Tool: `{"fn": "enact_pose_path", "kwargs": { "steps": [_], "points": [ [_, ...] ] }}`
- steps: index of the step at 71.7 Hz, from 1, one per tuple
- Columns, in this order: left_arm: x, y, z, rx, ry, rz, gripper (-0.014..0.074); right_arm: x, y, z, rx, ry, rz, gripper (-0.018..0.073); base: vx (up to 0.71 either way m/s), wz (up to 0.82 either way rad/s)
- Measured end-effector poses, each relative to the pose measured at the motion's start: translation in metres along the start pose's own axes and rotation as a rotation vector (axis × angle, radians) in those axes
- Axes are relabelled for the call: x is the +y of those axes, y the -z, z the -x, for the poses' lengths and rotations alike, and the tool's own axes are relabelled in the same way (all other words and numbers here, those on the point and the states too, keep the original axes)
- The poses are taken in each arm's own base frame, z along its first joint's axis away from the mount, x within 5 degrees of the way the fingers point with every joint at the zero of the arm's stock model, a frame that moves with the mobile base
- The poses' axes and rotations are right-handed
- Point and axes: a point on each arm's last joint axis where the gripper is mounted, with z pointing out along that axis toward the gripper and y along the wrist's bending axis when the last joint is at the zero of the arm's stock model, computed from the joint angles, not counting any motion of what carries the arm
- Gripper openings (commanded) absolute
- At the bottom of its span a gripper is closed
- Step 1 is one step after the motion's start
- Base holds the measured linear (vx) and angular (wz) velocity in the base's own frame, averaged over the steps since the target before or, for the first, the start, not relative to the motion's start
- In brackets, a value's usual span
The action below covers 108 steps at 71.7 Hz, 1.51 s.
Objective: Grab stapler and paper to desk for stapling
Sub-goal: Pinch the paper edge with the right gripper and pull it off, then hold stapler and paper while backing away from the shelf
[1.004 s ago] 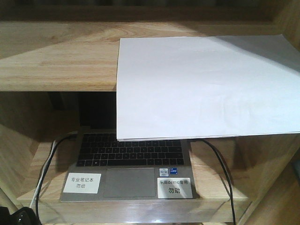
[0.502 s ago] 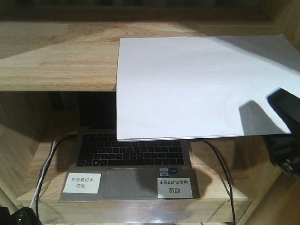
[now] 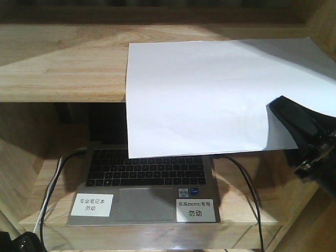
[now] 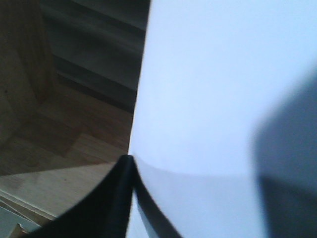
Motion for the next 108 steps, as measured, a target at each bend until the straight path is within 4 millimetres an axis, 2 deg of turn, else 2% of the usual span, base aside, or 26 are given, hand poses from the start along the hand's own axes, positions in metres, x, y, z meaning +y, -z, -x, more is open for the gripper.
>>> {"fn": "enact_pose_path", "kwargs": {
  "steps": [2, 19, 46, 69, 94, 108],
  "points": [
    [0.0, 0.0, 0.0, 0.0, 0.0, 0.0, -0.0006, 0.0, 0.0, 0.0, 0.001, -0.011, 0.005, -0.0017, 0.0, 0.0],
    [0.0, 0.0, 0.0, 0.0, 0.0, 0.0, -0.0006, 0.009, 0.007, -0.002, 0.005, -0.027, 0.052, -0.0011, 0.0, 0.0],
    [0.0, 0.0, 0.0, 0.0, 0.0, 0.0, -0.0006, 0.014, 0.058, -0.013, -0.062, -0.022, 0.172, -0.0004, 0.0, 0.0],
    [0.0, 0.0, 0.0, 0.0, 0.0, 0.0, -0.0006, 0.024, 0.092, -0.024, -0.086, 0.079, 0.327, -0.0003, 0.0, 0.0],
    [0.0, 0.0, 0.0, 0.0, 0.0, 0.0, -0.0006, -0.002, 0.118, -0.036, -0.128, 0.074, 0.338, -0.0003, 0.0, 0.0],
    [0.0, 0.0, 0.0, 0.0, 0.0, 0.0, -0.0006, -0.004, 0.124, -0.037, -0.146, 0.079, 0.358, -0.0003, 0.0, 0.0]
  ]
}}
